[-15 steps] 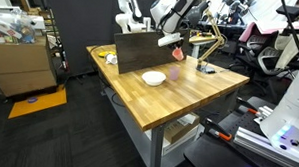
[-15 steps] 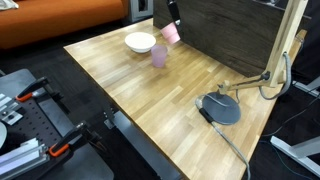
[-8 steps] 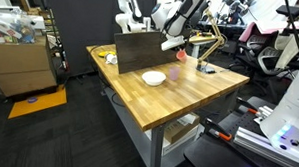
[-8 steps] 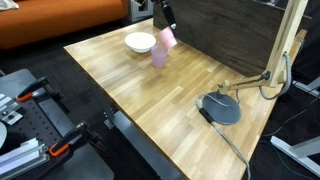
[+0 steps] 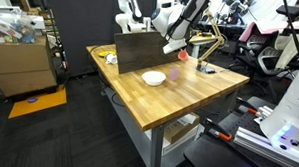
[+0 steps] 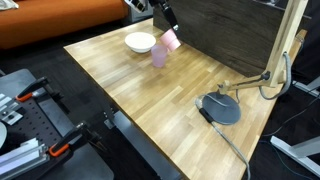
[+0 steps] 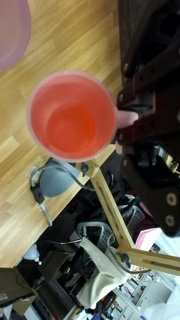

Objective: Pour the contents of the mug into the cup

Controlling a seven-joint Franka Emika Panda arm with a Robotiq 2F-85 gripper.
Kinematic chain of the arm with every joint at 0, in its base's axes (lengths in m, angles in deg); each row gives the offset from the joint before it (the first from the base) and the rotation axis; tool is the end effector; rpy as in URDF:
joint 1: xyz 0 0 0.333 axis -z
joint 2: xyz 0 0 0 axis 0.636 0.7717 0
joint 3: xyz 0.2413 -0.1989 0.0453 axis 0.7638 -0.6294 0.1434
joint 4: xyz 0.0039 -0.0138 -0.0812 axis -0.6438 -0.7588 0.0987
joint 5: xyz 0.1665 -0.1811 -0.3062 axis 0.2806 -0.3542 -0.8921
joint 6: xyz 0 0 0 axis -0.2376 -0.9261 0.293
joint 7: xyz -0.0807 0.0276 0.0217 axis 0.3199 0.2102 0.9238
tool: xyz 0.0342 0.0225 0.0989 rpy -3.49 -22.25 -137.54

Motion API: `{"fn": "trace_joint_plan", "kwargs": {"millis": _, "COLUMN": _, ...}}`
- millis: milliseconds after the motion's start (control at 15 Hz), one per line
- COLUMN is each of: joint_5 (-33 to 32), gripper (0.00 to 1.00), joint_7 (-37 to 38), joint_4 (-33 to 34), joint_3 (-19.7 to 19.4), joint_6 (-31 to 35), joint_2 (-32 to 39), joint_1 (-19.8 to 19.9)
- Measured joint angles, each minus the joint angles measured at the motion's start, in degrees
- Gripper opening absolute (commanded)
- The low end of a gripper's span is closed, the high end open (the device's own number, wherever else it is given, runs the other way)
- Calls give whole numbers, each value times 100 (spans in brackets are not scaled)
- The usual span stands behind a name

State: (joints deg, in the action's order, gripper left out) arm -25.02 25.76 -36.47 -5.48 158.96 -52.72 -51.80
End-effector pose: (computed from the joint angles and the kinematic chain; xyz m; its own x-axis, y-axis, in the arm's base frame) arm 0.6185 -0.0160 0.2360 0.6837 -0.4784 0.5511 -0.7291 -0.4803 0.4876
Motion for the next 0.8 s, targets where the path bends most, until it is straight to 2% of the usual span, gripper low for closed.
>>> {"fn": "trace_joint_plan", "kwargs": {"millis": 800, "joint_5": -542, "gripper": 4, "joint_7": 4, "joint_4": -34, "joint_3": 319, "joint_6": -238, "joint_2": 11, "joint_1": 73}}
